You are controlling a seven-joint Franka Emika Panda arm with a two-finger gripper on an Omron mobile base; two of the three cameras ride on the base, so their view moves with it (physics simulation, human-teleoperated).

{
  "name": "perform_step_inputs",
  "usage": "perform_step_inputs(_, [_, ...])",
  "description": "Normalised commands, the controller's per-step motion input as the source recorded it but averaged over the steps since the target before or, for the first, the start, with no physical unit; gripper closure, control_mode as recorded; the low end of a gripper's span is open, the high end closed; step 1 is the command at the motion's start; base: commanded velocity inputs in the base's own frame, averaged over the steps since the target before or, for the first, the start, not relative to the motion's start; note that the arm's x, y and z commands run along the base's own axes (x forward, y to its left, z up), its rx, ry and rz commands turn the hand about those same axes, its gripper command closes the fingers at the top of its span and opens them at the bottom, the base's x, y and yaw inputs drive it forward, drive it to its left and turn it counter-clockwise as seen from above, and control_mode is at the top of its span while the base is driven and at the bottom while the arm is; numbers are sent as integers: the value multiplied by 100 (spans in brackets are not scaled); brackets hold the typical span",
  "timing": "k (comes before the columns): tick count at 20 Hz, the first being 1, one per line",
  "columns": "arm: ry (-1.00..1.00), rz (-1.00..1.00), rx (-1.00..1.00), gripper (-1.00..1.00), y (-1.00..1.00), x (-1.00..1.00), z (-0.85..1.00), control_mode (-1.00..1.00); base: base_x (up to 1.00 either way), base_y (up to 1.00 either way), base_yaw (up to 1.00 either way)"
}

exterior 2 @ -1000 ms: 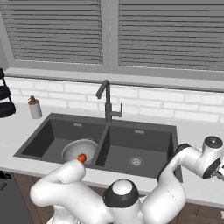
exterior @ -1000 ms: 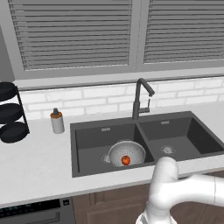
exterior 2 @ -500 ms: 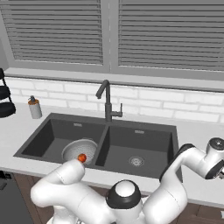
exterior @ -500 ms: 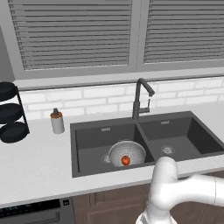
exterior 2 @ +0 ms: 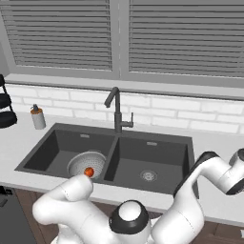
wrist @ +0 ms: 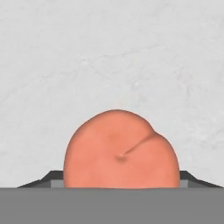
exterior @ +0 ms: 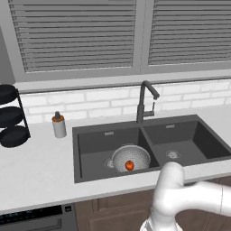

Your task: Put the colander in the sink, put the peach, apple in the colander, and turn on the sink faucet and pour water over the colander.

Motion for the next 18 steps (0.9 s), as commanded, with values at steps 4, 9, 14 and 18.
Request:
perform_step_inputs(4, [5,26,-2,100,97,-58,90,-100,0,0,0])
perform_step_inputs(9, [-5,7,-8,100,100,-59,69,-100,0,0,0])
perform_step_inputs(14, [-18,-2,-13,100,100,-68,46,-100,0,0,0])
perform_step_inputs(18, [-20,-4,-17,100,100,-55,29,-100,0,0,0])
